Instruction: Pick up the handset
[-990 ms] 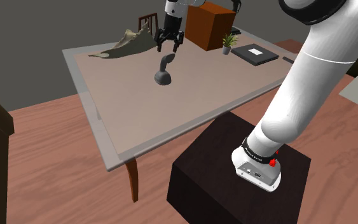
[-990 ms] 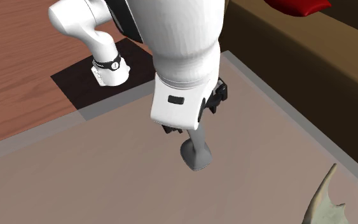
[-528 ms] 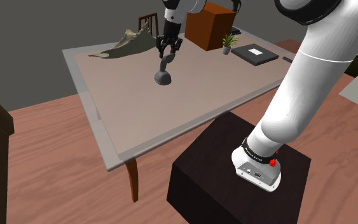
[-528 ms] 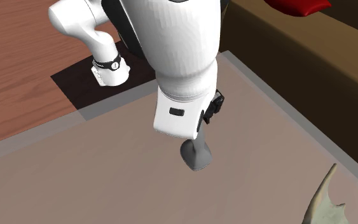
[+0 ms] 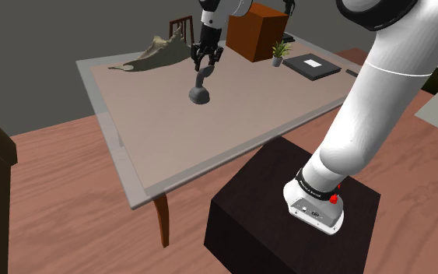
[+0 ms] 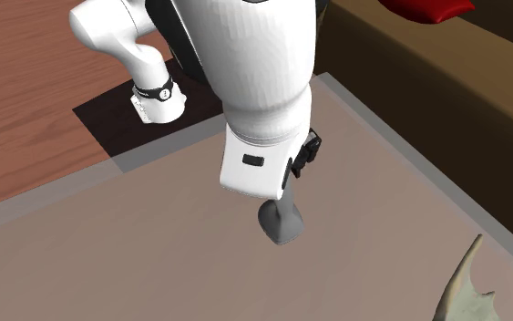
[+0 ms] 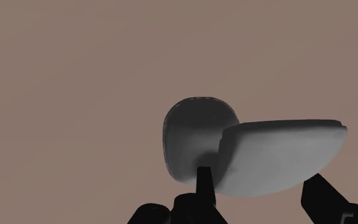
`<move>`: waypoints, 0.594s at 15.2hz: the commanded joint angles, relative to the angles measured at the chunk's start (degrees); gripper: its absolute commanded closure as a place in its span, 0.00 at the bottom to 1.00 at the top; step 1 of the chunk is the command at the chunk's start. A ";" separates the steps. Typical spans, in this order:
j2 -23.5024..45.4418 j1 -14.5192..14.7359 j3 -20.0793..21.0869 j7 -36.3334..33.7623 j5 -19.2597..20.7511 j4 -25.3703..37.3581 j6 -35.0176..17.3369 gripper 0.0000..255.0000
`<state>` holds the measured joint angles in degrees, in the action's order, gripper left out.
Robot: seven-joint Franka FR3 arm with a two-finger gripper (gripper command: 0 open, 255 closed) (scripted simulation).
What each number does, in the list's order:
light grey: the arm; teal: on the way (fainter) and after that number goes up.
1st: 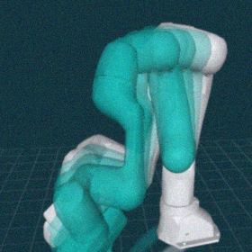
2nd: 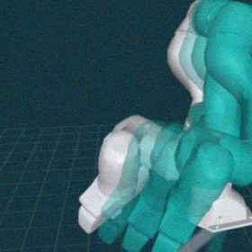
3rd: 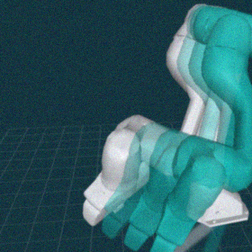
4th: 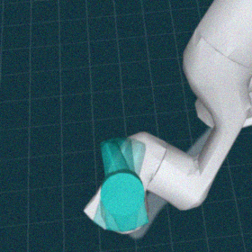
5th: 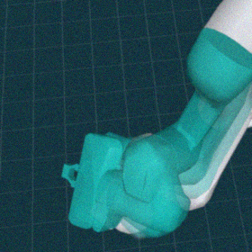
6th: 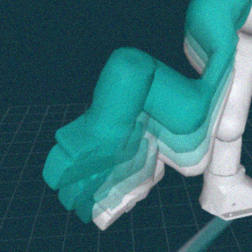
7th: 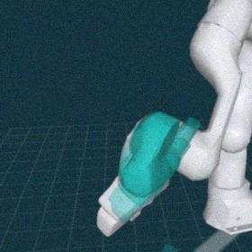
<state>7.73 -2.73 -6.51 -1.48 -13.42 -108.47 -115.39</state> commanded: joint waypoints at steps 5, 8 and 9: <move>-1.00 0.01 -0.05 -0.85 0.47 2.47 3.49 1.00; -1.48 -0.02 -0.09 -1.32 0.71 4.17 5.63 1.00; -1.61 -0.03 -0.10 -1.47 0.78 4.77 6.35 1.00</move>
<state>6.24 -2.77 -6.62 -2.70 -12.72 -104.50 -109.92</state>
